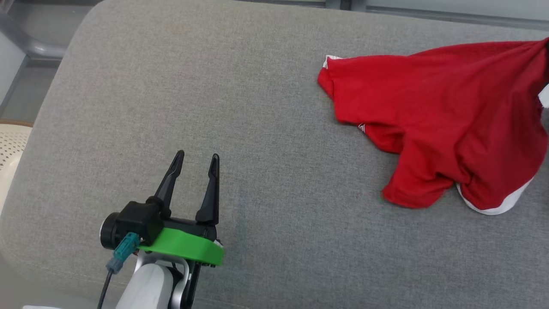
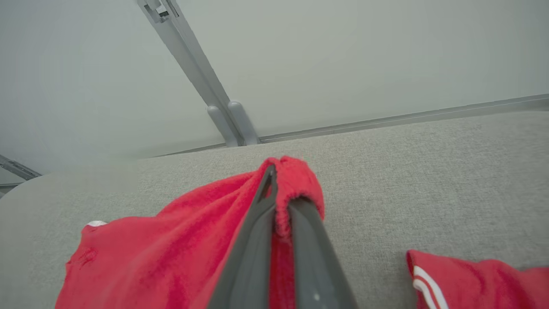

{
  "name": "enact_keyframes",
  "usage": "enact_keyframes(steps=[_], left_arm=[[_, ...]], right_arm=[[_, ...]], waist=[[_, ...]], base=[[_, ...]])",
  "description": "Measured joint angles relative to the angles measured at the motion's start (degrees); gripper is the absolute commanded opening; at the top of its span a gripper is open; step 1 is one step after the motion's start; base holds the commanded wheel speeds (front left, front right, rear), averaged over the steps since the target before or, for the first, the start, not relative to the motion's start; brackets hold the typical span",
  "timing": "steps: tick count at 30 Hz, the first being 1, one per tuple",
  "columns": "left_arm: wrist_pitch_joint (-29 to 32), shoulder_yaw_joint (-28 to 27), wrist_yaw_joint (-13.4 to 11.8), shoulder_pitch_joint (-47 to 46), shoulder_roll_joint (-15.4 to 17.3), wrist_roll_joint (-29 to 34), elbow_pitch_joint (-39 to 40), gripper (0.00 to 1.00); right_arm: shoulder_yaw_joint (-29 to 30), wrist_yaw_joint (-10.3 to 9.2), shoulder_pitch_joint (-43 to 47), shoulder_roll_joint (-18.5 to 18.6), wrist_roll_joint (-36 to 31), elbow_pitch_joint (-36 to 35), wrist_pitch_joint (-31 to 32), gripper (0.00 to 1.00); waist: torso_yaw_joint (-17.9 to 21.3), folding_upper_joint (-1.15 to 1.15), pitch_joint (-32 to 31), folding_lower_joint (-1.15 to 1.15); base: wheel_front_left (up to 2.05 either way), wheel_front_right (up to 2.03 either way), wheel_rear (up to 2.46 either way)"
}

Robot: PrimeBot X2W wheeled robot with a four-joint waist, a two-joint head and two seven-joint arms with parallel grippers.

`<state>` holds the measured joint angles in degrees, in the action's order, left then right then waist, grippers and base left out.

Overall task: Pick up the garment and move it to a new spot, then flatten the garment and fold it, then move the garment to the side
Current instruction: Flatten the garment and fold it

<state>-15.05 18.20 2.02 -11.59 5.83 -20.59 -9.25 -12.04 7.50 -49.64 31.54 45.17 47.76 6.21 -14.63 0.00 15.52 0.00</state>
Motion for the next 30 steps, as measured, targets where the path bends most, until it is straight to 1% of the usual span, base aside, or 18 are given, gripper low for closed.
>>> enact_keyframes(steps=[1,2,6,10,14,16,18,22,25,30], left_arm=[[0.0,0.1,0.0,-0.2,-0.1,0.0,-0.1,1.00],[0.0,0.2,0.0,-0.3,-0.3,0.1,-0.2,1.00],[0.0,0.4,0.4,-0.7,-0.9,0.2,-1.1,1.00],[0.0,0.0,0.6,-0.6,-0.9,0.3,-2.0,1.00],[0.0,-0.9,1.0,0.0,-0.8,0.3,-2.4,1.00],[0.0,-1.5,1.0,0.8,-0.5,0.2,-2.6,1.00],[0.0,-2.2,1.0,1.8,0.0,0.0,-2.7,1.00],[0.0,-3.2,0.9,4.0,0.8,-0.6,-2.9,1.00],[0.1,-3.5,0.7,5.1,1.5,-1.0,-2.8,1.00],[0.4,-3.6,0.5,6.5,2.1,-1.5,-2.3,1.00]], right_arm=[[-0.1,0.00,-0.6,0.2,-0.6,1.4,-0.4,0.42],[-0.3,0.00,-1.2,0.2,-1.5,2.9,-1.2,1.00],[-1.8,0.00,-2.8,-0.3,-5.0,7.2,-6.6,1.00],[-4.8,0.03,-2.7,-2.8,-6.5,7.2,-11.3,1.00],[-8.0,0.02,-0.9,-4.2,-6.5,3.7,-15.6,1.00],[-9.8,0.02,1.1,-5.7,-5.3,0.2,-17.0,1.00],[-11.3,0.04,3.2,-6.2,-4.4,-2.8,-18.0,1.00],[-12.1,0.04,7.8,-5.4,-3.2,-6.5,-18.5,1.00],[-12.2,0.04,11.6,-4.8,-3.1,-7.4,-16.0,1.00],[-10.1,0.03,18.6,-3.5,-3.2,-9.2,-10.1,1.00]], waist=[[-0.1,0.00,0.5,0.00],[-0.3,0.00,1.1,0.00],[-0.6,0.00,1.8,0.00],[-0.4,0.00,0.6,0.00],[0.3,0.00,-1.4,0.00],[1.0,0.00,-2.8,0.00],[1.9,0.00,-4.3,0.00],[4.4,0.00,-7.7,0.00],[6.4,0.00,-10.0,0.00],[9.8,0.00,-13.3,0.00]], base=[[0.00,0.00,0.00],[0.00,0.00,0.00],[0.00,0.00,0.00],[0.00,0.00,0.00],[0.00,0.00,0.00],[0.00,0.00,0.00],[0.00,0.00,0.00],[0.00,0.00,0.00],[0.00,0.00,0.00],[0.00,0.00,0.00]])
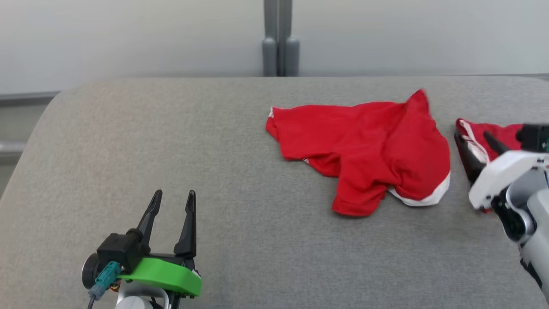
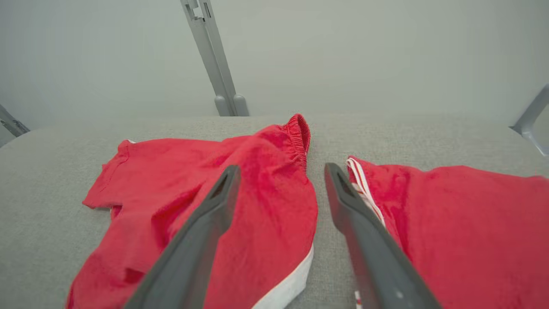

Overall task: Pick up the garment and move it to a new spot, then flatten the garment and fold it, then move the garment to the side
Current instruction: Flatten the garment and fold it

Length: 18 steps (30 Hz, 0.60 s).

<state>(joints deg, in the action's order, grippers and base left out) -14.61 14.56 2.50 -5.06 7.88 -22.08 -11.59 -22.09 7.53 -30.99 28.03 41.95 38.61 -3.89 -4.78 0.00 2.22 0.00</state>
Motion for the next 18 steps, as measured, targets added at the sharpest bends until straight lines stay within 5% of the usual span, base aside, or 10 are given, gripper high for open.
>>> enact_keyframes(steps=[7,18], left_arm=[[0.1,0.1,-0.5,1.3,0.1,-0.4,0.5,1.00],[-0.1,0.1,-0.6,3.3,-0.2,-0.7,1.0,1.00]], right_arm=[[7.4,-0.02,8.5,0.1,-3.5,-7.5,-0.5,1.00],[17.0,-0.01,26.4,-7.6,-10.9,-26.7,-10.0,1.00]], waist=[[3.5,0.00,-2.9,0.00],[6.3,0.00,-5.0,0.00]], base=[[0.00,0.00,0.00],[0.00,0.00,0.00]])
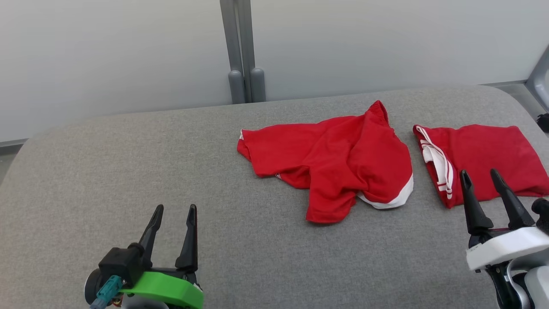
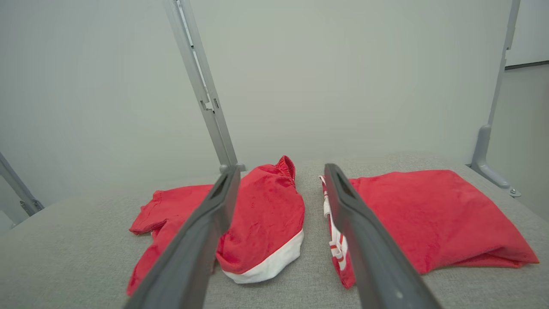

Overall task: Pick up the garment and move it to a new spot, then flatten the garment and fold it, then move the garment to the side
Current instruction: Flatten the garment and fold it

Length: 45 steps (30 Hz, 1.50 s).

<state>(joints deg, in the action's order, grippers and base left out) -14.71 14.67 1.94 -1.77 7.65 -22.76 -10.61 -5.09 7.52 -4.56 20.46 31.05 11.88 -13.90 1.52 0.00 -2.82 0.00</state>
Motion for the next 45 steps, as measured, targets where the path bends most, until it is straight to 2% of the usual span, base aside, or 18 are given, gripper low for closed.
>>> enact_keyframes(steps=[7,16,19,23,28,32,37,45], left_arm=[[-0.1,0.0,0.0,0.3,-0.5,0.0,0.1,1.00],[-0.3,-0.4,0.0,0.2,-0.9,0.0,-0.3,1.00],[0.5,0.8,0.4,-0.2,-1.3,0.0,-1.4,1.00],[4.5,4.1,1.4,-2.9,-2.5,-0.3,-4.0,1.00],[12.4,8.2,2.6,-6.0,-4.1,-5.4,-8.1,1.00],[15.4,12.0,3.1,-8.7,-4.8,-8.8,-10.8,1.00],[18.1,17.2,3.3,-12.3,-4.9,-16.6,-14.9,1.00],[18.7,22.6,2.5,-19.5,-4.9,-25.1,-23.7,1.00]], right_arm=[[2.5,0.00,3.7,-3.2,-3.5,-5.3,-0.8,1.00],[2.9,0.00,3.8,-4.0,-4.1,-5.7,-0.9,1.00],[2.9,0.00,3.8,-4.0,-4.1,-5.8,-0.9,1.00],[3.1,0.00,2.9,-3.8,-4.1,-5.8,-0.9,1.00],[3.6,0.00,0.6,-2.7,-4.3,-5.8,-0.9,1.00],[3.0,0.00,-1.2,-2.8,-4.3,-6.1,-0.9,1.00],[2.3,0.00,-2.9,-3.5,-3.9,-5.7,-0.9,1.00],[1.8,0.00,-4.6,-4.0,-3.5,-5.1,-1.1,1.00]], waist=[[0.6,0.00,0.1,0.00],[0.1,0.00,0.5,0.00],[0.2,0.00,0.9,0.00],[1.1,0.00,1.5,0.00],[3.2,0.00,2.5,0.00],[5.7,0.00,3.7,0.00],[9.4,0.00,5.7,0.00],[14.8,0.00,8.7,0.00]], base=[[0.00,0.00,0.00],[0.00,0.00,0.00],[0.00,0.00,0.00],[0.00,0.00,0.00],[0.00,0.00,0.00],[0.00,0.00,0.00],[0.00,0.00,0.00],[0.00,0.00,0.00]])
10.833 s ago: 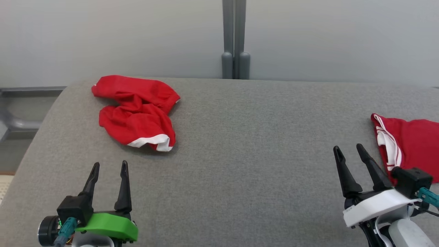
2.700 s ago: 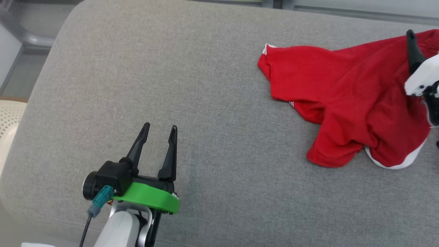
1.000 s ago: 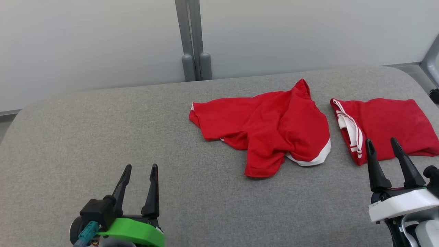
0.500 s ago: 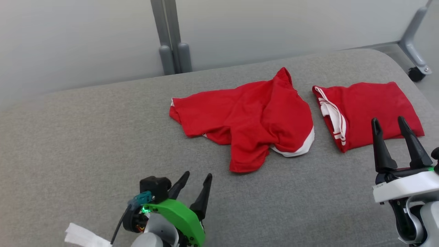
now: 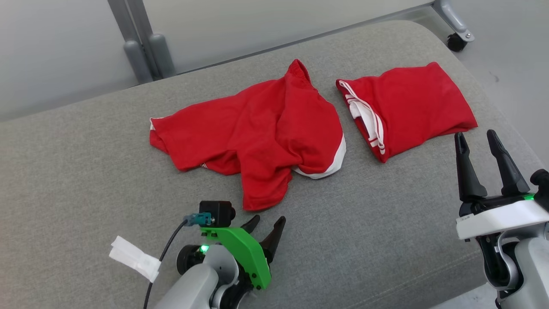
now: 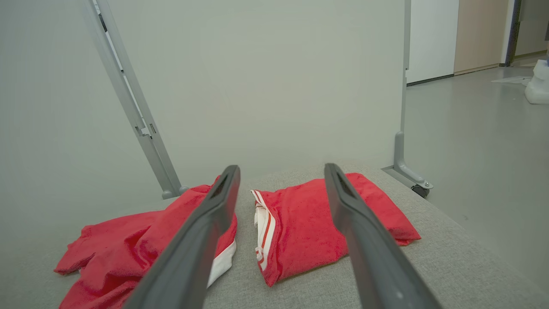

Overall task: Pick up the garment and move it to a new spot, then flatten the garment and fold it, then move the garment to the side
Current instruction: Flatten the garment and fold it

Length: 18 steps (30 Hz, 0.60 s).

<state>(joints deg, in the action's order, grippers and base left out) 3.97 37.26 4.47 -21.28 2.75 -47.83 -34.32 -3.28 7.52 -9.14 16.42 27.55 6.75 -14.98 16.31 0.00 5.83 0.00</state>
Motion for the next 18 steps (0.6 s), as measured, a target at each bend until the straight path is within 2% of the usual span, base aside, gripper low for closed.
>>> enact_keyframes(steps=[5,10,11,12,13,14,18], left_arm=[[-0.9,2.6,0.2,-5.4,0.0,-2.7,-7.0,1.00],[-3.0,4.8,0.8,-9.3,0.0,-6.7,-10.0,1.00],[-3.3,5.4,0.9,-9.9,0.0,-7.3,-10.6,0.79],[-3.7,6.1,1.1,-10.4,0.0,-8.1,-11.0,0.27],[-4.0,6.9,1.2,-10.7,0.0,-9.0,-11.3,0.11],[-4.1,7.5,1.5,-10.9,0.0,-9.5,-11.3,0.00],[-5.7,9.8,2.0,-11.3,0.0,-11.6,-10.9,0.00]], right_arm=[[-0.2,0.00,-0.7,-0.8,0.0,0.3,0.0,1.00],[-0.2,0.00,-0.9,-1.1,0.0,0.5,0.0,1.00],[-0.3,0.00,-1.0,-1.1,0.0,0.6,0.0,1.00],[-0.3,0.00,-1.1,-1.1,0.0,0.7,0.0,1.00],[-0.2,0.00,-1.2,-1.0,0.0,0.8,0.0,1.00],[-0.2,0.00,-1.2,-0.9,0.1,0.9,0.0,1.00],[0.1,0.00,-0.8,-0.9,0.0,1.0,0.0,1.00]], waist=[[1.7,0.00,2.0,0.00],[1.5,0.00,2.7,0.00],[1.2,0.00,2.7,0.00],[0.9,0.00,2.6,0.00],[0.5,0.00,2.5,0.00],[0.1,0.00,2.3,0.00],[-1.8,0.00,1.5,0.00]], base=[[0.00,0.00,0.00],[0.00,0.00,0.00],[0.00,0.00,0.00],[0.00,0.00,0.00],[0.00,0.00,0.00],[0.00,0.00,0.00],[0.00,0.00,0.00]])
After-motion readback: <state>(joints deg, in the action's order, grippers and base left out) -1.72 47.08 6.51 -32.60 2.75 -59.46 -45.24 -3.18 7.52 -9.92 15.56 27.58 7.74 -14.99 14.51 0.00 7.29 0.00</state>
